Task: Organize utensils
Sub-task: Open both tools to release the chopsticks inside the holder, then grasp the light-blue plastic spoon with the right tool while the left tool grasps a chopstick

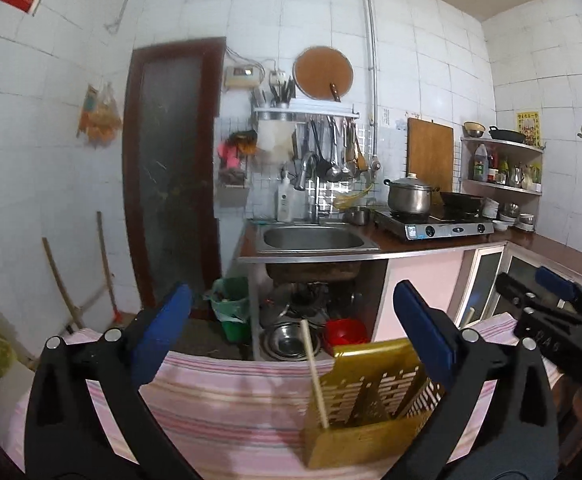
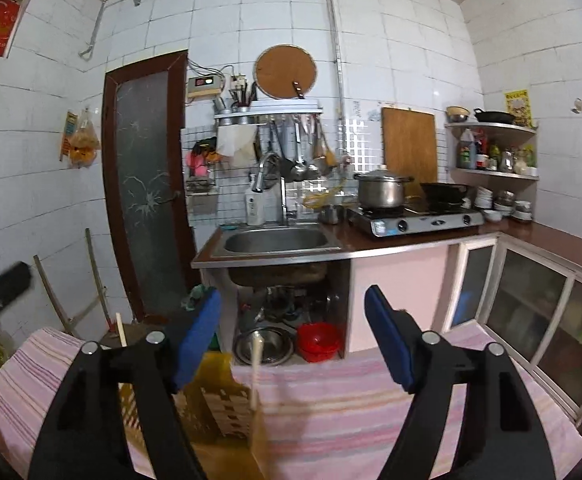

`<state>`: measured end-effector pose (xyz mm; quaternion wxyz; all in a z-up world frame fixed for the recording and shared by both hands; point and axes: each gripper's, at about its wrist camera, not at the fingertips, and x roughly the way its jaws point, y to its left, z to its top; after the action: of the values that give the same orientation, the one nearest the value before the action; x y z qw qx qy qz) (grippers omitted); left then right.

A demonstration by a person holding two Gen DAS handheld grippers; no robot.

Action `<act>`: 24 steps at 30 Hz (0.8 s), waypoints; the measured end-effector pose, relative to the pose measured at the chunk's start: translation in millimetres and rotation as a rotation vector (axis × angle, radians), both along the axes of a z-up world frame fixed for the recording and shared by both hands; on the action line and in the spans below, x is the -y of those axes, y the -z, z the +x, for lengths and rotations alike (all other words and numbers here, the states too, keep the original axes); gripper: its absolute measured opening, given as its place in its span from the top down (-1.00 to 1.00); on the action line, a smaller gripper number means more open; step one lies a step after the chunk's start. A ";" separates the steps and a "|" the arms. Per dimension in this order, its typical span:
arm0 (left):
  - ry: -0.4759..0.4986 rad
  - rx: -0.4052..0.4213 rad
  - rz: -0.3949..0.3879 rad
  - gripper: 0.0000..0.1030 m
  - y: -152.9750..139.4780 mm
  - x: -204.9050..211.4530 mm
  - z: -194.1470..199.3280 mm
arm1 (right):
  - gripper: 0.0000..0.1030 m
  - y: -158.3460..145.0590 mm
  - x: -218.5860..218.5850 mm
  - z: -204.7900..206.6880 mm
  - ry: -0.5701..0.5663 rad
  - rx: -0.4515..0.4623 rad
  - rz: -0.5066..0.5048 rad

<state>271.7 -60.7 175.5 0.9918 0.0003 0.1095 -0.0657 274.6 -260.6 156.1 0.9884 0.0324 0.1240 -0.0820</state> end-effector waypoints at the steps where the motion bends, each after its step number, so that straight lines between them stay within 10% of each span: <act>1: -0.005 -0.001 0.001 -0.90 -2.3 -4.0 -7.5 | -0.51 -0.8 2.9 -10.1 0.007 -0.003 0.006; 9: -0.060 -0.073 -0.021 -0.90 12.4 -35.0 -58.1 | -0.59 13.3 2.8 -66.5 0.013 -0.067 0.012; 24: -0.098 -0.325 0.044 -0.90 127.5 -51.4 -80.7 | -0.59 119.2 -6.0 -99.1 -0.010 -0.288 0.052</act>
<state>191.0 -9.2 48.0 0.9628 0.0062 0.2697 -0.0138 175.5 -254.6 36.9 0.9596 0.0453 0.2668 -0.0775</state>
